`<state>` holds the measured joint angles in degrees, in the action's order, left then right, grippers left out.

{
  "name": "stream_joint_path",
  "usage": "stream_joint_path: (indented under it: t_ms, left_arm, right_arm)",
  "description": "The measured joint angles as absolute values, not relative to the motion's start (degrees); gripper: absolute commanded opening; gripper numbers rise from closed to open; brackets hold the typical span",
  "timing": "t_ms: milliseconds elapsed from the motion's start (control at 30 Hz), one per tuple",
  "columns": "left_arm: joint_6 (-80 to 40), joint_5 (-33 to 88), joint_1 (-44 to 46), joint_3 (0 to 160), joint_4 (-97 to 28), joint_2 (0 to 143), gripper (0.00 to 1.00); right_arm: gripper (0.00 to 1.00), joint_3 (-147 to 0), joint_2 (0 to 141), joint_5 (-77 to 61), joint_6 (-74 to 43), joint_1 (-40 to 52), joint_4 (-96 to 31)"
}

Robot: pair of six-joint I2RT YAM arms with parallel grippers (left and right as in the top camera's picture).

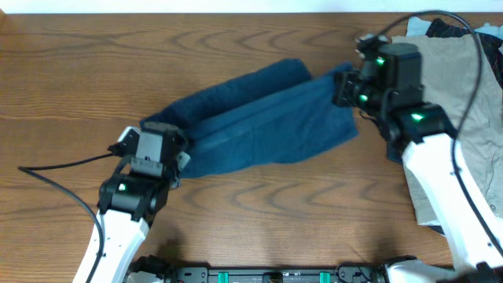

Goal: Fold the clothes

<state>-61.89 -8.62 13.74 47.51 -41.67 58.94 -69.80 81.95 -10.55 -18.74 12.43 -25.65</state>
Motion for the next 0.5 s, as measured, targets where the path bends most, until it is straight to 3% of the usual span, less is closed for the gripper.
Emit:
stream_joint_path:
  t_ms: [133,233,267,300,367,433,500]
  left_arm:
    - [-63.0,-9.9,10.4,47.5,-37.0,63.1,0.12]
    - [-63.4,-11.0,8.9,47.5,-33.2,66.6,0.23]
    - [-63.5,-11.4,8.3,47.5,-31.9,67.9,0.31]
    - [-63.5,-12.0,7.9,47.5,-30.2,69.3,0.43]
    - [-63.4,-13.1,6.7,47.5,-26.2,72.4,0.64]
    - [-63.8,-13.7,5.3,47.5,-23.0,75.4,0.71]
    - [-63.9,-13.5,3.8,47.5,-21.7,77.5,0.71]
  right_arm:
    - [0.01,-70.1,87.6,-9.7,-18.1,14.3,-19.2]
    - [0.04,-70.1,92.1,-8.5,-17.6,15.2,-14.9]
    - [0.12,-70.1,93.2,-8.1,-17.5,15.4,-13.5]
    - [0.31,-70.2,94.9,-7.6,-17.6,15.5,-11.3]
    - [0.83,-70.4,97.6,-6.2,-17.3,15.8,-8.4]
    - [0.99,-70.4,100.5,-5.2,-17.2,16.5,-7.0]
    - [0.99,-70.4,101.6,-4.9,-17.2,17.0,-7.6]
